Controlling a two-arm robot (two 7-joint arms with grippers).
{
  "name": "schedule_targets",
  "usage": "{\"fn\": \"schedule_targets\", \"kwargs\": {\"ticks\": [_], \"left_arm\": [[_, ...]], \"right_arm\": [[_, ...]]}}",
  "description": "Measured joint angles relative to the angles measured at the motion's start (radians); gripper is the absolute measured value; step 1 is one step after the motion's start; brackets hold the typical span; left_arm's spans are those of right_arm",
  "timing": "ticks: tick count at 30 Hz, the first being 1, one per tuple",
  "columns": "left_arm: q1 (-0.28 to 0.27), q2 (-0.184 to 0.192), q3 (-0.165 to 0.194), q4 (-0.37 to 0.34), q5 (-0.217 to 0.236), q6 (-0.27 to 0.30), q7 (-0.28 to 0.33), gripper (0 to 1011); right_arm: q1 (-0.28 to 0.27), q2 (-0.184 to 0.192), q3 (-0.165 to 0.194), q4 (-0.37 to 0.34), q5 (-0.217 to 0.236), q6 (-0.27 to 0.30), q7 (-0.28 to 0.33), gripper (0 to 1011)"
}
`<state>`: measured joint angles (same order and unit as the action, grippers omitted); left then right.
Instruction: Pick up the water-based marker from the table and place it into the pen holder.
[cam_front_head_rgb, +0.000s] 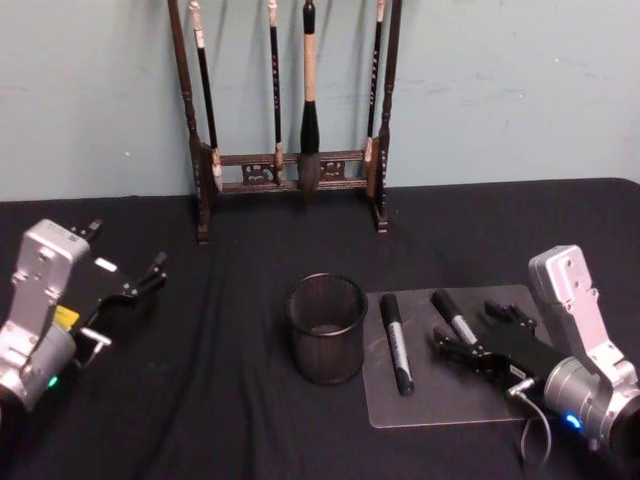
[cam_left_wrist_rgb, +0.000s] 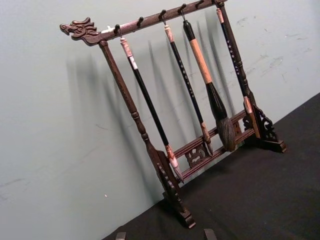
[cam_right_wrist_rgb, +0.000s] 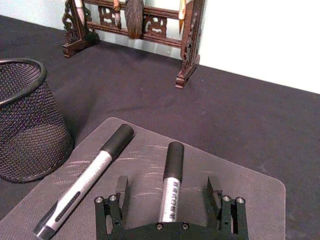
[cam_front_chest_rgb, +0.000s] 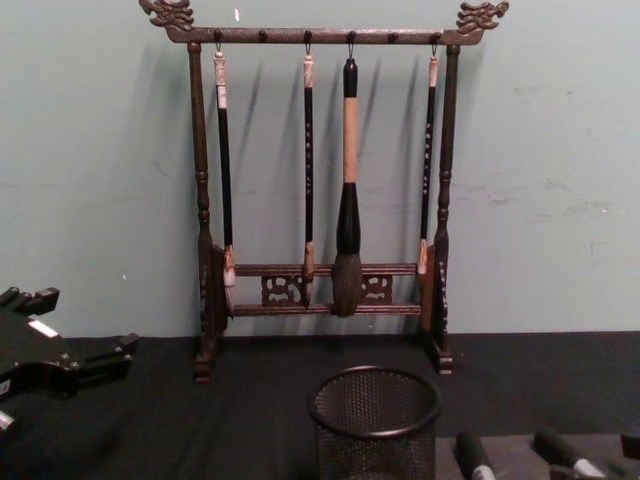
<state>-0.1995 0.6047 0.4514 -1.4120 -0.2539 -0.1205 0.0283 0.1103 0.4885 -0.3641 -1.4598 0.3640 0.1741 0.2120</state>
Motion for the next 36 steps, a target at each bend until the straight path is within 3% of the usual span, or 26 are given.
{"fn": "schedule_targets", "kwargs": {"ticks": [20, 36], "left_arm": [[0.000, 0.000, 0.000, 0.000, 0.000, 0.000, 0.000, 1009], [0.000, 0.000, 0.000, 0.000, 0.000, 0.000, 0.000, 1009]], "right_arm": [[0.003, -0.035, 0.020, 0.035, -0.057, 0.001, 0.034, 1000], [-0.001, -0.062, 0.054, 0.046, -0.059, 0.023, 0.063, 1000]]}}
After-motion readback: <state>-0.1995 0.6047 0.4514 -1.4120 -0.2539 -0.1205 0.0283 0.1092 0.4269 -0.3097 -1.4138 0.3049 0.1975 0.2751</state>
